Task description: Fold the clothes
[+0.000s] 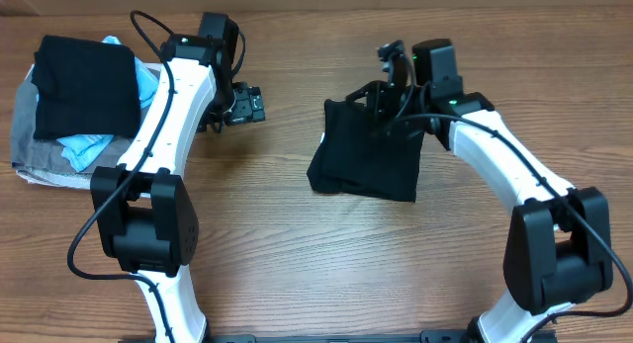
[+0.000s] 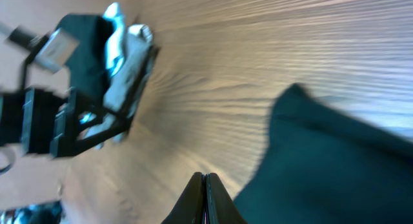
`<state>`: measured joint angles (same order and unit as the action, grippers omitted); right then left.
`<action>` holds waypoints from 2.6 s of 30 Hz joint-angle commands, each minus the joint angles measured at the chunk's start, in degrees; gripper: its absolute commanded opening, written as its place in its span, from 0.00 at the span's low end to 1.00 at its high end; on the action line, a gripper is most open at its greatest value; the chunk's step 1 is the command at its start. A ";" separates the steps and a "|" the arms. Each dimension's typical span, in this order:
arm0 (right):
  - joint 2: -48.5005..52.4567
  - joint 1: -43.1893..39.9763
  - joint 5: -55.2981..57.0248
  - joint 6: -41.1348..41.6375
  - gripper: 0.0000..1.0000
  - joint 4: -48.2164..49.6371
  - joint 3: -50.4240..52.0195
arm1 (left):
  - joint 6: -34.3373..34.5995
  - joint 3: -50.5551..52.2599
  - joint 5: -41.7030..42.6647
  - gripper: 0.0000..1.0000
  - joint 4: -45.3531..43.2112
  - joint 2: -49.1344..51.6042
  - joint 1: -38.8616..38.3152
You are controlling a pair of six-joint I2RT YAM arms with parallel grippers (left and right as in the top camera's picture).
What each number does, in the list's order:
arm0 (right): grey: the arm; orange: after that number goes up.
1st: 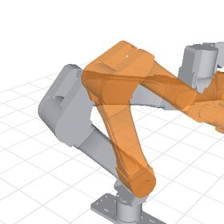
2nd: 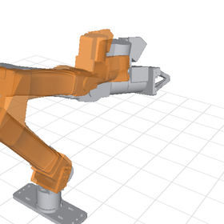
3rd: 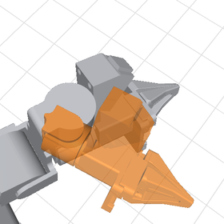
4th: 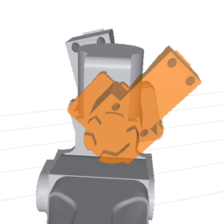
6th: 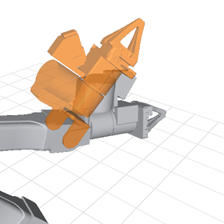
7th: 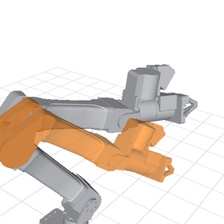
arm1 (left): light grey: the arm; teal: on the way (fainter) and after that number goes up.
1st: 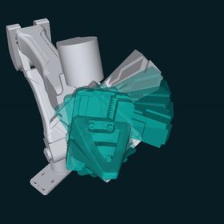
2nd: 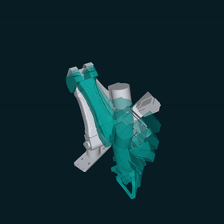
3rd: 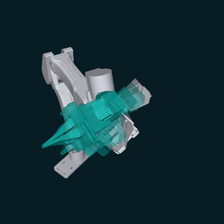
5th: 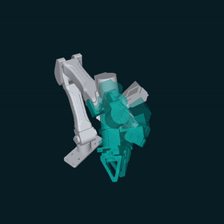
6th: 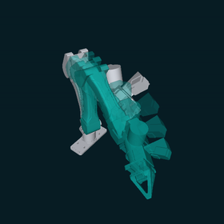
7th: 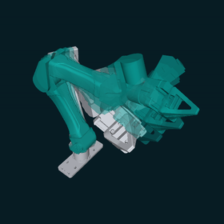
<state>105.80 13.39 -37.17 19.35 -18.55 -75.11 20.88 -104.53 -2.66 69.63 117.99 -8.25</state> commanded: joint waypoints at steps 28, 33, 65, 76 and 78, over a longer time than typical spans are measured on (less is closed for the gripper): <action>7.56 -3.23 -5.35 2.14 0.12 10.12 -6.10 | 0.57 0.28 -0.33 1.00 -0.04 -0.24 -0.02; -0.79 -8.52 -3.04 2.10 0.31 -0.63 -7.91 | 0.57 0.28 -0.33 1.00 -0.04 -0.24 -0.02; -6.78 -36.68 39.47 1.49 1.00 -36.85 -7.78 | 0.57 0.28 -0.33 1.00 -0.04 -0.24 -0.02; -6.78 -36.68 39.47 1.49 1.00 -36.87 -7.78 | 0.55 0.22 7.61 1.00 -4.85 -0.26 -0.09; -6.78 -36.68 39.47 1.49 1.00 -36.87 -7.78 | -0.63 0.26 17.53 1.00 -6.58 -0.17 -0.42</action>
<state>99.31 -23.24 1.74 20.97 -55.55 -82.83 20.88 -104.49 2.09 64.38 117.99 -8.25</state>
